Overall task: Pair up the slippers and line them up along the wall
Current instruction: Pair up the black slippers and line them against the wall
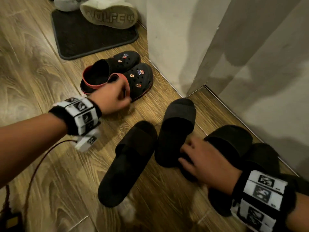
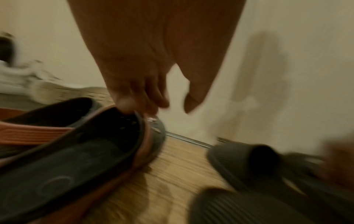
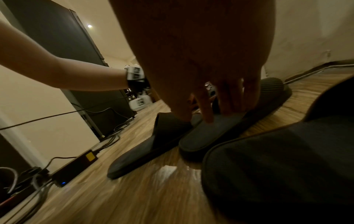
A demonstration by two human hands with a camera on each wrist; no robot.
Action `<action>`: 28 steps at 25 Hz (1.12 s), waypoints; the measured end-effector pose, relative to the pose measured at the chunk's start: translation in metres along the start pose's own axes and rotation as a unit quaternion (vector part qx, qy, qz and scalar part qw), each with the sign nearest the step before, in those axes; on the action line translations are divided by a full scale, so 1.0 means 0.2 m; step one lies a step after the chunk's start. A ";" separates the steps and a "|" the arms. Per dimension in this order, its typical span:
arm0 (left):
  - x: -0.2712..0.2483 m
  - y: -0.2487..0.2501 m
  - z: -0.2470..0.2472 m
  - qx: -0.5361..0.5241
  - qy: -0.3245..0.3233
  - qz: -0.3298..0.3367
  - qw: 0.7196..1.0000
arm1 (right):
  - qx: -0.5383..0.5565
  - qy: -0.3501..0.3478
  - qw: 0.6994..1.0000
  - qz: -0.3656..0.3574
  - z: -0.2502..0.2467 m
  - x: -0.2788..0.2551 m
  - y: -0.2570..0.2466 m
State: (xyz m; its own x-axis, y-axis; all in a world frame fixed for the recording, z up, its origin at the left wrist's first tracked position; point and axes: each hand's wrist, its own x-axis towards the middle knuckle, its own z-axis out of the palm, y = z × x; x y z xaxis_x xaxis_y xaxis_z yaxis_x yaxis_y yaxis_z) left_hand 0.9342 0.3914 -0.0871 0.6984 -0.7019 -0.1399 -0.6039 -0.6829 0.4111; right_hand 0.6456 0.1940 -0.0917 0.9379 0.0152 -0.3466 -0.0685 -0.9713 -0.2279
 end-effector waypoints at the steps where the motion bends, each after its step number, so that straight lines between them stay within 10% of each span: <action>1: -0.12 0.06 0.03 0.011 -0.104 0.045 0.994 | -0.012 0.037 0.999 0.029 -0.01 0.02 0.04; 3: -0.31 0.13 0.11 0.100 -0.230 0.088 0.964 | -0.011 0.055 0.994 0.091 -0.04 0.05 0.14; 7: -0.44 0.19 0.19 0.317 -0.183 0.144 0.919 | 0.028 -0.020 0.994 0.100 -0.05 0.14 0.22; 16: -0.68 0.04 -0.09 0.108 -0.294 0.148 0.938 | 0.137 -0.052 0.989 0.014 -0.06 0.39 -0.01; 21: -0.69 0.04 -0.23 0.068 -0.267 0.138 0.951 | 0.181 -0.024 0.983 0.017 -0.12 0.48 -0.07; 28: -0.59 0.08 -0.38 0.047 -0.146 0.154 0.976 | 0.179 -0.181 0.965 -0.067 0.04 0.27 -0.22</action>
State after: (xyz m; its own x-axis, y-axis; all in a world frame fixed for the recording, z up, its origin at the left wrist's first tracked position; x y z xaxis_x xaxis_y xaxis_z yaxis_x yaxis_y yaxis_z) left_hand 0.8717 0.4783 0.0041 0.3462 -0.8955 -0.2795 -0.8106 -0.4356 0.3914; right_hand 0.6959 0.2397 -0.1081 0.7701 0.2805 -0.5730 -0.1281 -0.8119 -0.5696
